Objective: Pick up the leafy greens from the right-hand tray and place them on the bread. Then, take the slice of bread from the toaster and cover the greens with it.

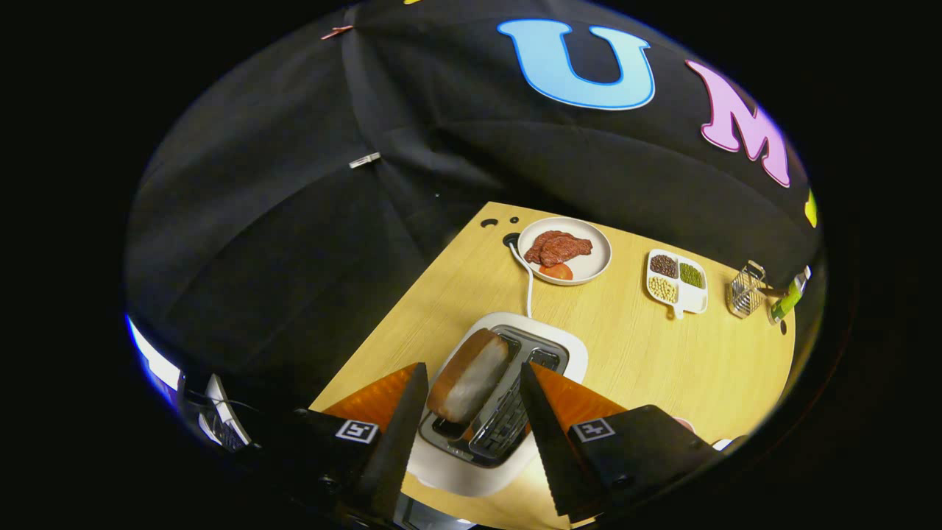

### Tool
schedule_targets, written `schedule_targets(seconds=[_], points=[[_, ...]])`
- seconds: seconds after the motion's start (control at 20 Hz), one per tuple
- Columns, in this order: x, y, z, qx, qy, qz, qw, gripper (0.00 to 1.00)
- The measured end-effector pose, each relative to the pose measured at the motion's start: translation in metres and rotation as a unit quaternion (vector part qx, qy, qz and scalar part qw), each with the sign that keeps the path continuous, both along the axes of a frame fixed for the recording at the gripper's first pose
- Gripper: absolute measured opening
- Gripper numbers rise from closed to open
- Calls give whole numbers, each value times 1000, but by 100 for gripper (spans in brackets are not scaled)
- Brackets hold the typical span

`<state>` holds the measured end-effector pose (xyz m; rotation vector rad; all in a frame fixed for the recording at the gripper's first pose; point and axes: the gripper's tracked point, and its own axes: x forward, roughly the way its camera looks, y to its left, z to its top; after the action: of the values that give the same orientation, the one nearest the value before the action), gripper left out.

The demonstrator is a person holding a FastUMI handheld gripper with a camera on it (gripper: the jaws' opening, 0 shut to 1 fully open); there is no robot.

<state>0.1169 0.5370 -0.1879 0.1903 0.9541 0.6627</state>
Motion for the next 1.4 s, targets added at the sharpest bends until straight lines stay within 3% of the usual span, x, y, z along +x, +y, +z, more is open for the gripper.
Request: schedule_targets(seconds=[0.05, 0.2, 0.3, 0.55, 0.6, 1.1, 1.4], points=[[1, 7, -5, 3, 19, -10, 1000, 75], [4, 16, -16, -7, 58, -29, 998, 75], [0, 17, -22, -8, 72, -35, 997, 67], [-4, 5, -40, -24, 100, -78, 992, 19], [-4, 4, -39, -21, 103, -80, 991, 16], [-1, -41, 41, 56, 65, -75, 993, 14], [-1, -118, 71, 81, 41, -88, 992, 14]])
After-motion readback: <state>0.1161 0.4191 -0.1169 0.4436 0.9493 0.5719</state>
